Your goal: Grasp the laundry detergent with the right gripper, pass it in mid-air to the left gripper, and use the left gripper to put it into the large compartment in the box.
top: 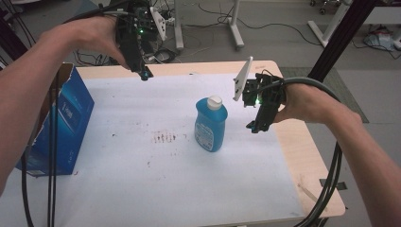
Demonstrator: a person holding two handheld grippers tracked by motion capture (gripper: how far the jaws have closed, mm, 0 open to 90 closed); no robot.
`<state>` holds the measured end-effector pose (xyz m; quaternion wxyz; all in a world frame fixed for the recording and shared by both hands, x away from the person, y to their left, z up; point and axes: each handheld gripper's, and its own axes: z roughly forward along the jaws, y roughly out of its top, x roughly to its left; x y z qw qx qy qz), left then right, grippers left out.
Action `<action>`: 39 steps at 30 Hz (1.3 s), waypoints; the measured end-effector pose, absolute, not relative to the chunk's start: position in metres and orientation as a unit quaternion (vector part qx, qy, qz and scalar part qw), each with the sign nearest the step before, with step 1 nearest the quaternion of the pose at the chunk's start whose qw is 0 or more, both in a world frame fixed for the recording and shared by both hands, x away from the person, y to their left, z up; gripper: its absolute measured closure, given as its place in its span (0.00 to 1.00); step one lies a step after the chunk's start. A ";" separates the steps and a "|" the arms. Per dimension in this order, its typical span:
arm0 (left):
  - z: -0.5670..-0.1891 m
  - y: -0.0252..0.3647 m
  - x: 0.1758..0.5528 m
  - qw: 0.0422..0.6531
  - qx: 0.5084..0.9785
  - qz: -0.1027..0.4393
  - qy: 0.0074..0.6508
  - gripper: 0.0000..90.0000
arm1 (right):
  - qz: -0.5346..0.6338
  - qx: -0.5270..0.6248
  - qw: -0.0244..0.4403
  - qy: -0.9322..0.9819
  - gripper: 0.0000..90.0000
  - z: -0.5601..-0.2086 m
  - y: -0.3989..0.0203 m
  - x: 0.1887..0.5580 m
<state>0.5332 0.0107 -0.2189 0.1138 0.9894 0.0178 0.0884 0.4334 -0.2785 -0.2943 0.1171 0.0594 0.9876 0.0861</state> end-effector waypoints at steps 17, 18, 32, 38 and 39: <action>-0.222 0.020 0.528 0.123 0.988 0.088 0.024 0.20 | 0.203 0.232 0.116 0.944 0.13 -0.311 -0.274 0.395; -0.222 0.021 0.528 0.123 0.988 0.087 0.026 0.20 | 0.203 0.232 0.116 0.944 0.13 -0.311 -0.274 0.395; -0.224 0.034 0.526 0.127 0.988 0.088 0.033 0.20 | 0.290 0.328 0.133 0.889 0.13 -0.343 -0.262 0.382; -0.223 0.035 0.524 0.126 0.987 0.089 0.036 0.20 | 0.347 0.362 0.150 0.852 0.13 -0.352 -0.259 0.376; -0.223 0.035 0.524 0.126 0.987 0.089 0.036 0.20 | 0.350 0.365 0.154 0.849 0.13 -0.353 -0.257 0.375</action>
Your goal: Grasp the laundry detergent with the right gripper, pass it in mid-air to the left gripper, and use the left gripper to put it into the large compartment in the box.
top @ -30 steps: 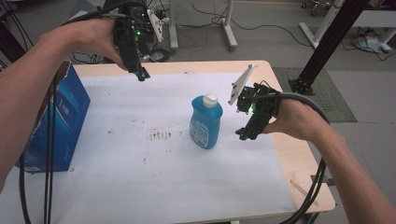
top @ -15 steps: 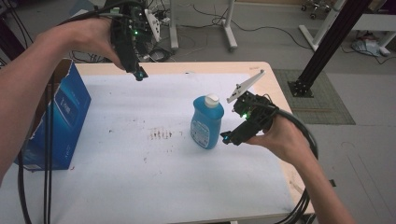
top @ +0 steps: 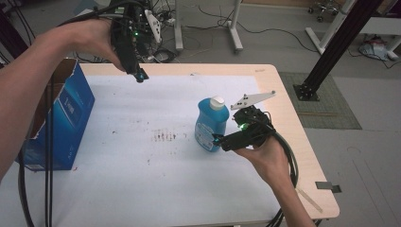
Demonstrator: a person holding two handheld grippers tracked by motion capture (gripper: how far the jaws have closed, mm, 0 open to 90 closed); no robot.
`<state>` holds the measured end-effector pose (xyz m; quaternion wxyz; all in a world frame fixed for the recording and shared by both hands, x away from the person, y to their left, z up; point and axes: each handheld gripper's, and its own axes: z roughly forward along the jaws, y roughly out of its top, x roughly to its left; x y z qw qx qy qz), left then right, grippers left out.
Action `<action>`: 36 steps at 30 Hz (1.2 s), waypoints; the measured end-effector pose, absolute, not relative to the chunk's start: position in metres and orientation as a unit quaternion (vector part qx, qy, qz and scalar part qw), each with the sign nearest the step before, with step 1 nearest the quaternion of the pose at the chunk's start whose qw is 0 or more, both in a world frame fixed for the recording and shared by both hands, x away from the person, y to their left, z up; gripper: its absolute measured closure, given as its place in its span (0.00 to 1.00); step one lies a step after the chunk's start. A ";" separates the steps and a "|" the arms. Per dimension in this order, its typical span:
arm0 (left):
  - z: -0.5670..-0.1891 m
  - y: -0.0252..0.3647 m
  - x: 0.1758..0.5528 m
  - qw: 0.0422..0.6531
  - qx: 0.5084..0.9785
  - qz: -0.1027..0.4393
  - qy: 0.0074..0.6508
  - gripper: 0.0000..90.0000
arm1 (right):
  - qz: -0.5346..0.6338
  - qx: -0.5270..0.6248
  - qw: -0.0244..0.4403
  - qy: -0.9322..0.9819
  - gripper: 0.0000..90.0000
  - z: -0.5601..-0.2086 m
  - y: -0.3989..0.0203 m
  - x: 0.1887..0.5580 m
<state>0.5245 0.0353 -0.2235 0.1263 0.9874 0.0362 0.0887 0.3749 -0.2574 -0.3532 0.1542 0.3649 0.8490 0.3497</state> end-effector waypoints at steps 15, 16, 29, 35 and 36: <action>-0.226 0.040 0.524 0.131 0.987 0.087 0.040 0.20 | 0.368 0.385 0.188 0.826 0.13 -0.364 -0.237 0.376; -0.226 0.040 0.524 0.133 0.986 0.087 0.041 0.20 | 0.368 0.386 0.190 0.824 0.13 -0.365 -0.235 0.377; -0.225 0.044 0.523 0.137 0.986 0.088 0.046 0.20 | 0.367 0.389 0.190 0.823 0.13 -0.372 -0.229 0.382; -0.225 0.044 0.523 0.138 0.985 0.089 0.046 0.20 | 0.369 0.387 0.186 0.825 0.16 -0.373 -0.228 0.384; -0.225 0.044 0.523 0.139 0.985 0.089 0.046 0.20 | 0.368 0.386 0.189 0.825 0.16 -0.373 -0.228 0.384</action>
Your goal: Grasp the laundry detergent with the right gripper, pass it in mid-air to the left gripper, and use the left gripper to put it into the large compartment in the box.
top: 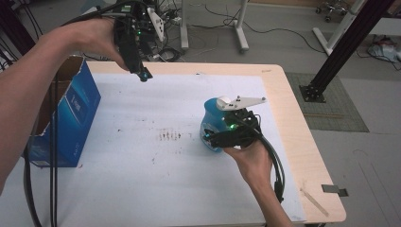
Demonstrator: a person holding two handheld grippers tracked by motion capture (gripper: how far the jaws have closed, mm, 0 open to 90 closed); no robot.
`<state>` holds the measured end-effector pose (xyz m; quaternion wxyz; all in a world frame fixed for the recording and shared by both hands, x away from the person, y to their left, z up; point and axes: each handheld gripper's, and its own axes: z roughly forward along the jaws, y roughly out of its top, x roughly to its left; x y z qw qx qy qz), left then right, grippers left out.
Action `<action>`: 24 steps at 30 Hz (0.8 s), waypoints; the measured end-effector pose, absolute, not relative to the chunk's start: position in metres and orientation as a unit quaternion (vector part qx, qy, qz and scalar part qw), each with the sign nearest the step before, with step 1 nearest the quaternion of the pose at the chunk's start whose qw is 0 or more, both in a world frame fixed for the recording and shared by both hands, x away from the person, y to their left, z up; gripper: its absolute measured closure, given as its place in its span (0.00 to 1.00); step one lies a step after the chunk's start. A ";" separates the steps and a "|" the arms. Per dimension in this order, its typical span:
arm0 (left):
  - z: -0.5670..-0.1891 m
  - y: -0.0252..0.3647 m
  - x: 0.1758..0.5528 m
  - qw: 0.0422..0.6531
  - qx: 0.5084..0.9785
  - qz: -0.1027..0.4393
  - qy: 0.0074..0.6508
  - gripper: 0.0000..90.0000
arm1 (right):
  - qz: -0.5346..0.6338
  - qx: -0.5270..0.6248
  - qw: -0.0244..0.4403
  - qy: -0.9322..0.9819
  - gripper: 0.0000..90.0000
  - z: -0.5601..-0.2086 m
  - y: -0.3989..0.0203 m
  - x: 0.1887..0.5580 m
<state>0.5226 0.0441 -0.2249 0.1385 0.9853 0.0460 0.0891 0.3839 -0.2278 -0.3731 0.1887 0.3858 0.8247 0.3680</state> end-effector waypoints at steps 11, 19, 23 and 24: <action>-0.225 0.044 0.523 0.142 0.985 0.089 0.047 0.20 | 0.365 0.396 0.193 0.820 0.18 -0.374 -0.230 0.385; -0.225 0.045 0.523 0.144 0.984 0.090 0.046 0.20 | 0.363 0.394 0.194 0.822 0.25 -0.375 -0.227 0.385; -0.225 0.045 0.522 0.145 0.984 0.092 0.046 0.20 | 0.365 0.393 0.190 0.822 0.27 -0.375 -0.227 0.384; -0.225 0.044 0.522 0.145 0.984 0.092 0.045 0.20 | 0.367 0.393 0.189 0.822 0.28 -0.375 -0.227 0.384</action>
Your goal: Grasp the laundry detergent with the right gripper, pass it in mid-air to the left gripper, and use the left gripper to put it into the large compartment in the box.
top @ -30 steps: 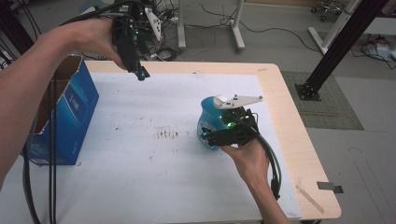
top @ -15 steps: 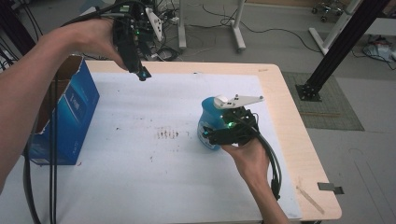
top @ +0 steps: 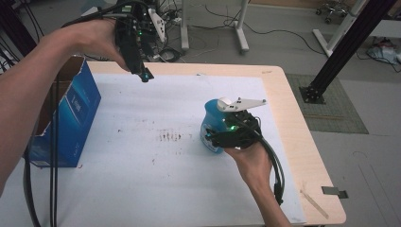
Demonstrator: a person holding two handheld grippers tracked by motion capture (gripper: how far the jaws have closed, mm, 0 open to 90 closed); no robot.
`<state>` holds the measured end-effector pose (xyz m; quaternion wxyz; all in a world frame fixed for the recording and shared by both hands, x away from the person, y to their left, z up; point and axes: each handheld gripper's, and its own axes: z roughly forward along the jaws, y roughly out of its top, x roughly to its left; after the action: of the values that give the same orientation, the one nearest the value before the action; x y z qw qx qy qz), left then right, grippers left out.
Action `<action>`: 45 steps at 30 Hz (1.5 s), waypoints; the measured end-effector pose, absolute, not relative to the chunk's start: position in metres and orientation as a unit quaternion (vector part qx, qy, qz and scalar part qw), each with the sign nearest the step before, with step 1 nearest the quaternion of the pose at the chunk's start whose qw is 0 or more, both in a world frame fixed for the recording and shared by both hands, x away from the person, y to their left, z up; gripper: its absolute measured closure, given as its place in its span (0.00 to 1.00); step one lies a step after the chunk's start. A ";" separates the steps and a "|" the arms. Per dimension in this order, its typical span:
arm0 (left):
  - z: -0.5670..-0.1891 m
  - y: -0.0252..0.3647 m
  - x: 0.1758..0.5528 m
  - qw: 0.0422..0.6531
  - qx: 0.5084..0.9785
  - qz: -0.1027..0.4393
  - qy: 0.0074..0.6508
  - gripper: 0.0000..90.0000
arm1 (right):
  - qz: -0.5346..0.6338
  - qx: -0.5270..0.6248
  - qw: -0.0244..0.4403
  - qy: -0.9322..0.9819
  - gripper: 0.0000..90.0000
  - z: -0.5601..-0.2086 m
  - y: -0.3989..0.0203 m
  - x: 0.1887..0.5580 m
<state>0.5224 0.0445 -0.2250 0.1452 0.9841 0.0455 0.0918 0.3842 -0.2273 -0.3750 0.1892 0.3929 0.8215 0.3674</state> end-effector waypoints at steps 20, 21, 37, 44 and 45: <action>-0.225 0.044 0.521 0.147 0.984 0.094 0.044 0.20 | 0.382 0.401 0.181 0.813 0.35 -0.373 -0.230 0.385; -0.225 0.043 0.521 0.146 0.984 0.094 0.044 0.20 | 0.385 0.402 0.178 0.812 0.35 -0.373 -0.230 0.385; -0.225 0.044 0.521 0.146 0.984 0.094 0.044 0.20 | 0.386 0.403 0.168 0.813 0.45 -0.375 -0.230 0.386; -0.224 0.044 0.519 0.148 0.983 0.097 0.043 0.20 | 0.382 0.391 0.184 0.817 0.51 -0.374 -0.228 0.383; -0.224 0.044 0.518 0.149 0.983 0.097 0.043 0.20 | 0.382 0.391 0.184 0.817 0.51 -0.374 -0.228 0.383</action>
<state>0.5181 0.0441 -0.2236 0.1486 0.9832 0.0427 0.0972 0.3833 -0.2276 -0.3741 0.1837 0.3912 0.8167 0.3823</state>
